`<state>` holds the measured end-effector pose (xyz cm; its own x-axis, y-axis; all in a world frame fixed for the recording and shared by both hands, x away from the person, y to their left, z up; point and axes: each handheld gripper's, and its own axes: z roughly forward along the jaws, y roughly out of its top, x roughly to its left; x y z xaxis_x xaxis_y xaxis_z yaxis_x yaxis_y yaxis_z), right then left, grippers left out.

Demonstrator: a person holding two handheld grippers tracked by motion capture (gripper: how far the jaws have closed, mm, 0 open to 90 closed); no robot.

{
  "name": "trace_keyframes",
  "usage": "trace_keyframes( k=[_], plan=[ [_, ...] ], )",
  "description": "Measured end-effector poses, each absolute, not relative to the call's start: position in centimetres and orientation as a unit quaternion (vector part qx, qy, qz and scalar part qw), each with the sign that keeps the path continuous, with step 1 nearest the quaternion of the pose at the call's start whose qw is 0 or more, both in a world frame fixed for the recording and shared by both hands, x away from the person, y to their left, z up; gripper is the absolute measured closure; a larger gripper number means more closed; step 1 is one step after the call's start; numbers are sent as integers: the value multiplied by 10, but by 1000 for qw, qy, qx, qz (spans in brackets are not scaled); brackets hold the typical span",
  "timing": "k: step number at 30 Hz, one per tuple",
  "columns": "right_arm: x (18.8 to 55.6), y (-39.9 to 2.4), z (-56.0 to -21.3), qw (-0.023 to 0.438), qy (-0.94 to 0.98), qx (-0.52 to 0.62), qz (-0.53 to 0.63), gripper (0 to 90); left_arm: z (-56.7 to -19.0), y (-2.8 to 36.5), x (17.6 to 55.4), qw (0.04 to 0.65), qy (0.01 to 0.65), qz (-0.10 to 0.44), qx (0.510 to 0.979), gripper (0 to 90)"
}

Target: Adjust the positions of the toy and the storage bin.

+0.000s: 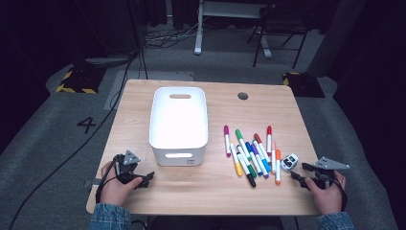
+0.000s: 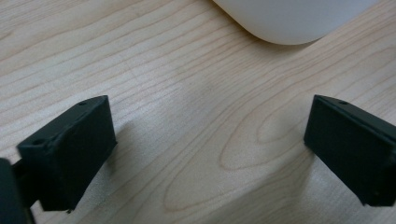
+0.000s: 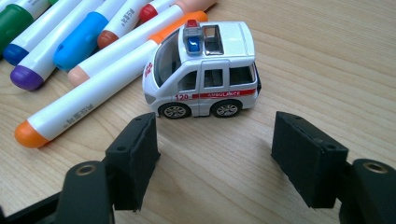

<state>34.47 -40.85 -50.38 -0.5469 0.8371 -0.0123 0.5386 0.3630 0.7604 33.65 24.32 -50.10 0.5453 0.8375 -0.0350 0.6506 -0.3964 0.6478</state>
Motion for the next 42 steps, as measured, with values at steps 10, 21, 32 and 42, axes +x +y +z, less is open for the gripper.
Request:
trace_keyframes(
  k=[10, 21, 32, 42],
  plan=[
    [345, -408, -504, 205, 800, 430, 365, 315, -456, 243, 337, 352, 446, 144, 811, 270],
    [345, -408, -504, 205, 800, 430, 365, 314, -418, 234, 338, 400, 425, 143, 799, 271],
    [345, -408, -504, 205, 800, 430, 365, 314, -377, 223, 338, 463, 390, 139, 784, 292],
    [345, -408, -504, 205, 800, 430, 365, 314, -384, 210, 367, 412, 406, 178, 796, 281]
  ],
)
